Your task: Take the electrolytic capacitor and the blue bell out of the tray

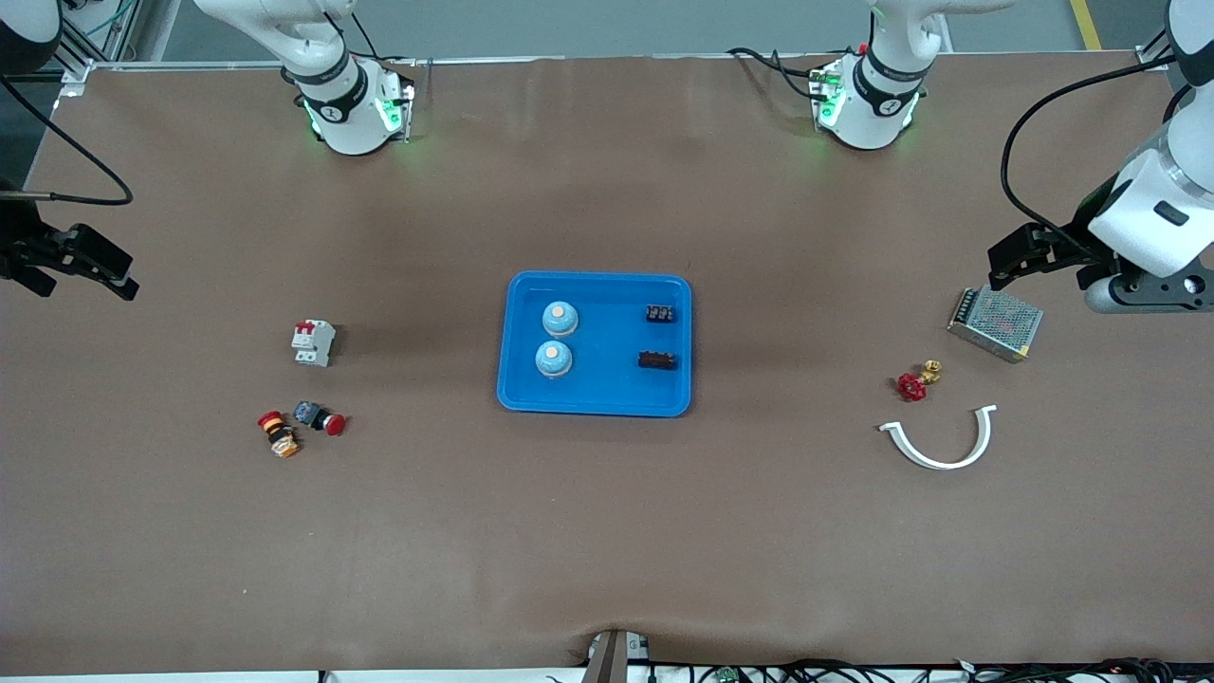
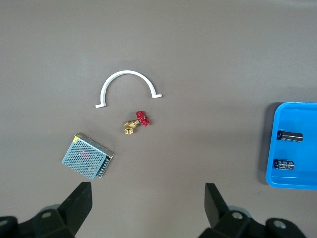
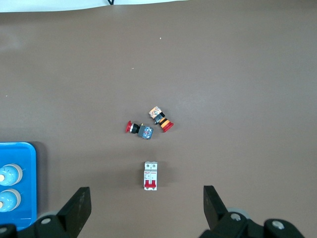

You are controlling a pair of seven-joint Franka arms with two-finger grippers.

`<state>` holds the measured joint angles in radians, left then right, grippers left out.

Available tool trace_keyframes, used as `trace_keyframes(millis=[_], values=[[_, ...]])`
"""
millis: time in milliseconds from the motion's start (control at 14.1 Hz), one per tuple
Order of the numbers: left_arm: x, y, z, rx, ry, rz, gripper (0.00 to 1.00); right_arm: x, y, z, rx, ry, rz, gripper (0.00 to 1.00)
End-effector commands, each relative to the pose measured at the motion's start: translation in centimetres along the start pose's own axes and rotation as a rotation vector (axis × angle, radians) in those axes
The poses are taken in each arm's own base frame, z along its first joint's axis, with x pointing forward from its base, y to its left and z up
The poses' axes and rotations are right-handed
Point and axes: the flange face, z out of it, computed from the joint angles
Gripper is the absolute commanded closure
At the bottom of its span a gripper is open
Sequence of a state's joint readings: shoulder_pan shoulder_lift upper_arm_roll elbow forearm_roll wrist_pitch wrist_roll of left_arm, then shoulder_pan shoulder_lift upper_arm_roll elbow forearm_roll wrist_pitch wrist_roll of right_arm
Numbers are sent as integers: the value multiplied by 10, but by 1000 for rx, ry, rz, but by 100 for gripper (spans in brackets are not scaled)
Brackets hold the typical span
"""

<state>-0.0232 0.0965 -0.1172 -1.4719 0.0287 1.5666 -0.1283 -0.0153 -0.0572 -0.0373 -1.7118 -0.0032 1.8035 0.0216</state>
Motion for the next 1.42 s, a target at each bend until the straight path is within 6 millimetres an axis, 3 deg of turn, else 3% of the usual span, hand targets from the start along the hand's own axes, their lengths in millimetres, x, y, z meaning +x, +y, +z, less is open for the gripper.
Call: trace_keyframes(millis=[0,354,708,920,1062,1345], values=[[-2,0,0,-18,-15,-15,0,-2,-25,-4,-2,-4,52,0],[-2,1,7,-25,-30,-65,0,-11,-104,4,12,-27,102,0],[7,25,47,-44,-106,-179,0,-26,-193,29,11,-62,192,0],[9,36,57,-118,-126,-305,0,-39,-246,49,6,-81,223,0],[7,58,65,-129,-140,-421,0,-45,-272,63,13,-100,257,0],[9,121,105,-107,-157,-723,0,-58,-327,107,8,-118,207,0]])
